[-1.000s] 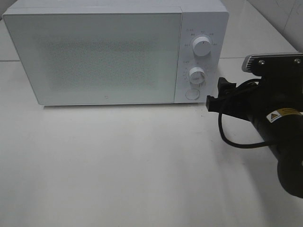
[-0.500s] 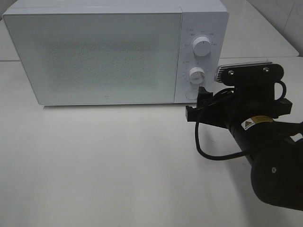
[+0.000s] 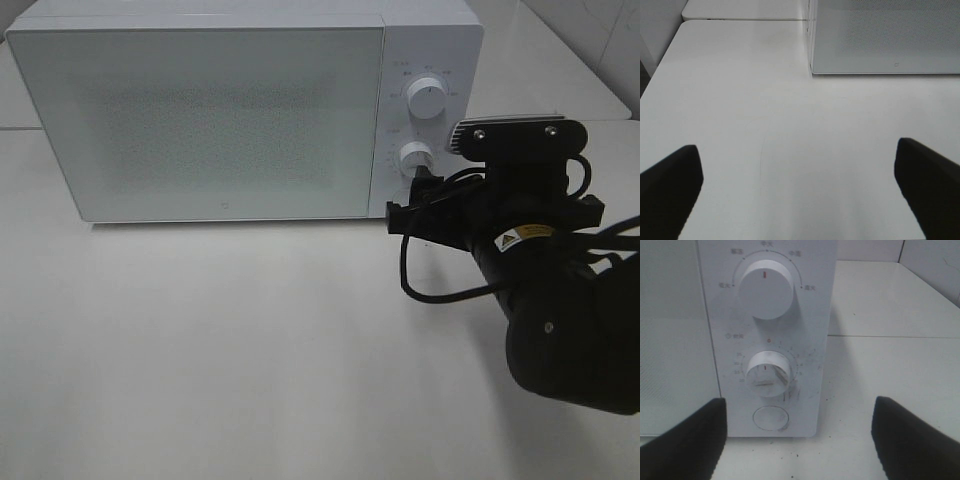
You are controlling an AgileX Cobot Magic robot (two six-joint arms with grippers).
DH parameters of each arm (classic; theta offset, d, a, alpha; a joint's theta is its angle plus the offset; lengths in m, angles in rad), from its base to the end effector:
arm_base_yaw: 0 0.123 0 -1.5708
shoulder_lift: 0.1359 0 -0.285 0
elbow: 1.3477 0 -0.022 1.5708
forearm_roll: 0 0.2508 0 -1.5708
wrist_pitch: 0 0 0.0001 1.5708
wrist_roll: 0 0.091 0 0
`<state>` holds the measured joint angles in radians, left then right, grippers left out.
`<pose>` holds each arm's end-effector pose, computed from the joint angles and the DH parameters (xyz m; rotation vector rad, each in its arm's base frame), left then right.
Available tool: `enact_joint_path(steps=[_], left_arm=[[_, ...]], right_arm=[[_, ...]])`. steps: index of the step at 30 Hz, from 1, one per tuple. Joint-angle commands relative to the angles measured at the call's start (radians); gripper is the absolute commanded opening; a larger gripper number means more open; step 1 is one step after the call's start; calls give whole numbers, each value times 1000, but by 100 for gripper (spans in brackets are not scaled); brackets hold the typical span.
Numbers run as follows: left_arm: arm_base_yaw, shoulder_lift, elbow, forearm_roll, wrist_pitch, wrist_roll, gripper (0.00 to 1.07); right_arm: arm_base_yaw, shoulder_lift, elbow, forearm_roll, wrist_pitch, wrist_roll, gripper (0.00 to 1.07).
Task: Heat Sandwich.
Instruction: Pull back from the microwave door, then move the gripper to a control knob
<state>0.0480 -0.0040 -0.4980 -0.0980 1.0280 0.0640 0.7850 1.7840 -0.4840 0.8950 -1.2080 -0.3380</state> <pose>-0.0037 -0.0078 0.2797 0.0188 2.0060 -0.0450 0.2359 0.1419 0.1519 -0.0148 1.6991 -0.0747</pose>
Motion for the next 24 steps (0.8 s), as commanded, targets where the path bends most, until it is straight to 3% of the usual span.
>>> enact_joint_path(steps=[1,13,24], left_arm=[[0,-27,3,-1,1,0,101],[0,-27,3,-1,1,0,101],[0,-27,3,-1,1,0,101]], right_arm=[[-33,32,-35,-27,-5,31,76],[-44,150,-160,-79,-5,26,76],[-123,225,-247,-140,49,27,76]])
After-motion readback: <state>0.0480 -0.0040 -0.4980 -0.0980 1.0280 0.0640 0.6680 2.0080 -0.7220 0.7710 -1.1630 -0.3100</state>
